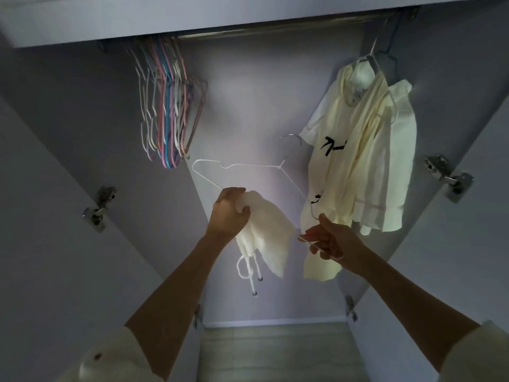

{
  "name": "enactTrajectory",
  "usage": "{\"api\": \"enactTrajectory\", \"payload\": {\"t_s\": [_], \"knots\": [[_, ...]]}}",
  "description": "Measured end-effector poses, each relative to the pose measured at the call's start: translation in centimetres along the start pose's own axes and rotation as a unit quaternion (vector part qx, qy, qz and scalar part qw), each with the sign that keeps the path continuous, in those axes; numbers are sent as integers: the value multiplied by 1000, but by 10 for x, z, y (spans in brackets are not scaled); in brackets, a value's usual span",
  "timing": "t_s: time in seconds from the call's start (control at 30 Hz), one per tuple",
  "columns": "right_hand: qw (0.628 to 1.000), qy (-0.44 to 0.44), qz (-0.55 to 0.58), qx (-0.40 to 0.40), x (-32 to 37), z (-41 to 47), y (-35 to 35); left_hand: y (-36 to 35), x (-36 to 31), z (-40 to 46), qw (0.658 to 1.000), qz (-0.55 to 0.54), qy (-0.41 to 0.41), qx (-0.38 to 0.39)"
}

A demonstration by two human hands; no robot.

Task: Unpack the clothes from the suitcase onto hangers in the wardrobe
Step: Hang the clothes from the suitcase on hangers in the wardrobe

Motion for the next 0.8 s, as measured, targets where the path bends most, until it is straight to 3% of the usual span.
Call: {"api": "enactTrajectory", "payload": {"t_s": [0.1, 0.2, 0.27, 0.4, 0.47, 0.57, 0.7, 0.8], "knots": [[1000, 5, 2, 8, 3, 3, -10, 2, 2, -8, 997, 9, 0, -74], [1000, 8, 9, 2, 8, 3, -12, 12, 5, -10, 981, -29, 66, -181], [1000, 3, 14, 2, 9, 1, -10, 10, 14, -8, 978, -58, 130, -152], [1000, -9, 0, -13, 3, 1, -4, 1, 20, -6, 978, -52, 193, 61], [999, -5, -26, -29, -3, 2, 1, 4, 13, -4, 983, -45, 167, 62], [993, 1, -108, -51, -7, -1, 5, 9, -6, 5, 983, -132, 128, 20], [981, 16, -186, -52, -7, -6, -6, 14, -33, 22, 922, -358, 147, 8], [986, 40, -158, -41, -7, -8, -14, 16, -28, 32, 893, -410, 186, -24]]}}
Point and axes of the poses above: each hand's wrist, its own z-axis towards the middle knuckle, its own y-axis out of the back of the hand, x = y × z, the point moved 4 cm from there along z, towards the middle knuckle, and after that the axes turned 15 degrees about -y, right-handed, at the moved point
